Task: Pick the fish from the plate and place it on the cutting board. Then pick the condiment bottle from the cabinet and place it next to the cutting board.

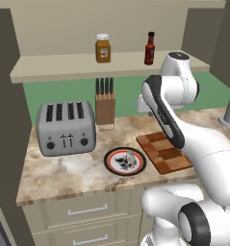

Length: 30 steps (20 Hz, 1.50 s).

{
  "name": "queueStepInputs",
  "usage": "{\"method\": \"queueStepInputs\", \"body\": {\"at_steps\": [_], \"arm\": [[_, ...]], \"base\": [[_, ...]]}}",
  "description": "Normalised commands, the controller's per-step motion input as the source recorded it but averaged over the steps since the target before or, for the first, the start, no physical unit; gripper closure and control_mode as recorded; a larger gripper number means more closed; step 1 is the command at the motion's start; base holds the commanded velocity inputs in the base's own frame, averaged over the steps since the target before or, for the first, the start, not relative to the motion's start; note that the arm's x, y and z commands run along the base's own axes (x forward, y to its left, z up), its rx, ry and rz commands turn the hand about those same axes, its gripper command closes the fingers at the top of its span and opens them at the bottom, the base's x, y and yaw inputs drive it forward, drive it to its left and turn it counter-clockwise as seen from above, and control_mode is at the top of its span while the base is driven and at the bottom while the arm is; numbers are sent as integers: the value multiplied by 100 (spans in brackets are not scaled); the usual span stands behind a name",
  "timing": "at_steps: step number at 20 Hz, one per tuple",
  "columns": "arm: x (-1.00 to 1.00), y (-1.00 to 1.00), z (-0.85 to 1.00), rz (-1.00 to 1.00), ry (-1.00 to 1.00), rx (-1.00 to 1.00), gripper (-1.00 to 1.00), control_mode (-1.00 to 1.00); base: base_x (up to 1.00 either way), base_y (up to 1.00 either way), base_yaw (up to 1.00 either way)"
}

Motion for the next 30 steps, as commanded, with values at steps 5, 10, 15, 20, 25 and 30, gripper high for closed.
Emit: {"method": "queueStepInputs", "body": {"at_steps": [5,10,15,20,25,30], "arm": [[-21,0,-3,0,0,0,-100,-100],[-46,5,-23,0,0,0,-100,-100],[-46,24,-39,0,0,0,-100,-100],[-19,30,-48,0,0,0,-100,-100],[9,17,-38,0,0,0,-100,-100],[28,13,-34,0,0,0,-100,-100]], "base": [[0,0,0],[0,0,0],[0,0,0],[0,0,0],[0,0,0],[0,0,0]]}}
